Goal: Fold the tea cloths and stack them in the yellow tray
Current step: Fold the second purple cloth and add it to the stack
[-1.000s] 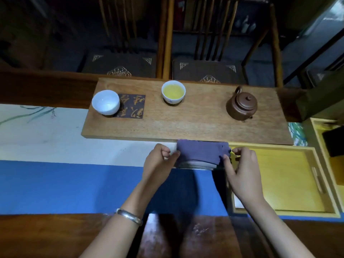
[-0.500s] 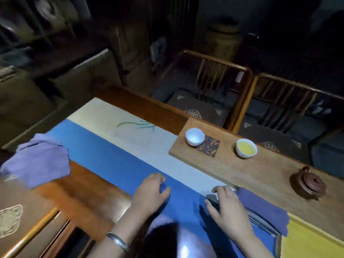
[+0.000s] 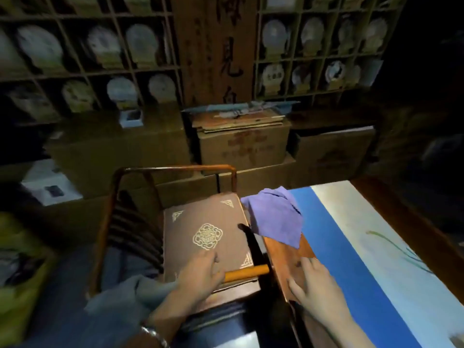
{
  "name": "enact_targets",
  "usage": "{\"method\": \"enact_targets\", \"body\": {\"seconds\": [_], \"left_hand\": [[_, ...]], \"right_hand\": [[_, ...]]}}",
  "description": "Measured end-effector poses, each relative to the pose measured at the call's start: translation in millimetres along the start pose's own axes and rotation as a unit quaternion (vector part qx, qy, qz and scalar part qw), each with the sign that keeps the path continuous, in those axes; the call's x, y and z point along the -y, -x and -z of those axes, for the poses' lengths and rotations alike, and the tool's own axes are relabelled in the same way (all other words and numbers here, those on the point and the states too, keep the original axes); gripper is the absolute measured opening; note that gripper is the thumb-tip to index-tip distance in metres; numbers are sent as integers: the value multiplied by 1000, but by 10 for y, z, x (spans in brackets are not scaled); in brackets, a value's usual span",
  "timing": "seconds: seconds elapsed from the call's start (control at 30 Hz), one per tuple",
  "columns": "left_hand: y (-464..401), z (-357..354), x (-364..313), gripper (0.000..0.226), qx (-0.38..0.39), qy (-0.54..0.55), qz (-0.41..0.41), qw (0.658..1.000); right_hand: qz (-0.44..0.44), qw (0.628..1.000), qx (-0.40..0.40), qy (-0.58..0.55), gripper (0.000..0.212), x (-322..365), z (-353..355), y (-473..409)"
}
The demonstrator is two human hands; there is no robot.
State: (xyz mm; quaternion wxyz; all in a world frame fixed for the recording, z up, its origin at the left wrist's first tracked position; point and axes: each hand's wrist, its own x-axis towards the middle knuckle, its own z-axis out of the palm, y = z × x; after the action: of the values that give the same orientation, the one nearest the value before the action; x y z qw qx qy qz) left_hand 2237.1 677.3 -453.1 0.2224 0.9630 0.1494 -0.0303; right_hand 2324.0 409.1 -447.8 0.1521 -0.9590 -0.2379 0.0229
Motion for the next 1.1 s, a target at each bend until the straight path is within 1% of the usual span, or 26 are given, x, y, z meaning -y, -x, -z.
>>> {"method": "enact_targets", "body": {"seconds": [0.07, 0.13, 0.23, 0.33, 0.4, 0.47, 0.6, 0.77, 0.93, 1.0, 1.1], "left_hand": [[1, 121, 306, 33, -10, -7, 20, 1000], [-71, 167, 453, 34, -9, -10, 22, 1000], [-283, 163, 448, 36, 15, -7, 18, 1000], [-605, 105, 302, 38, 40, 8, 7, 999], [-846, 56, 182, 38, 53, 21, -5, 998], [-1102, -6, 79, 37, 53, 30, -19, 998], [-1691, -188, -116, 32, 71, 38, -30, 996], [-2456, -558, -287, 23, 109, 41, -34, 993], [-3073, -885, -454, 26, 120, 65, -41, 990], [-3318, -957, -498, 28, 117, 63, -54, 990], [-3706, -1023, -552, 32, 86, 67, -63, 992]], "right_hand": [[19, 1000, 9, -9, 33, 281, -102, -278], [24, 1000, 18, -9, 37, 464, -185, -500], [28, 999, 42, 6, 45, 574, -296, -735], [18, 998, 65, 7, 41, 526, -356, -916], [10, 996, 83, 25, 32, 429, -379, -1071], [3, 995, 94, 33, 27, 293, -417, -1258], [-22, 993, 108, 53, 25, -34, -508, -1697], [-51, 991, 122, 31, 21, -403, -723, -2161], [-100, 986, 131, 34, 23, -769, -938, -2518], [-127, 984, 126, 28, 24, -846, -982, -2649], [-159, 982, 103, 19, 26, -955, -1010, -2838]]}}
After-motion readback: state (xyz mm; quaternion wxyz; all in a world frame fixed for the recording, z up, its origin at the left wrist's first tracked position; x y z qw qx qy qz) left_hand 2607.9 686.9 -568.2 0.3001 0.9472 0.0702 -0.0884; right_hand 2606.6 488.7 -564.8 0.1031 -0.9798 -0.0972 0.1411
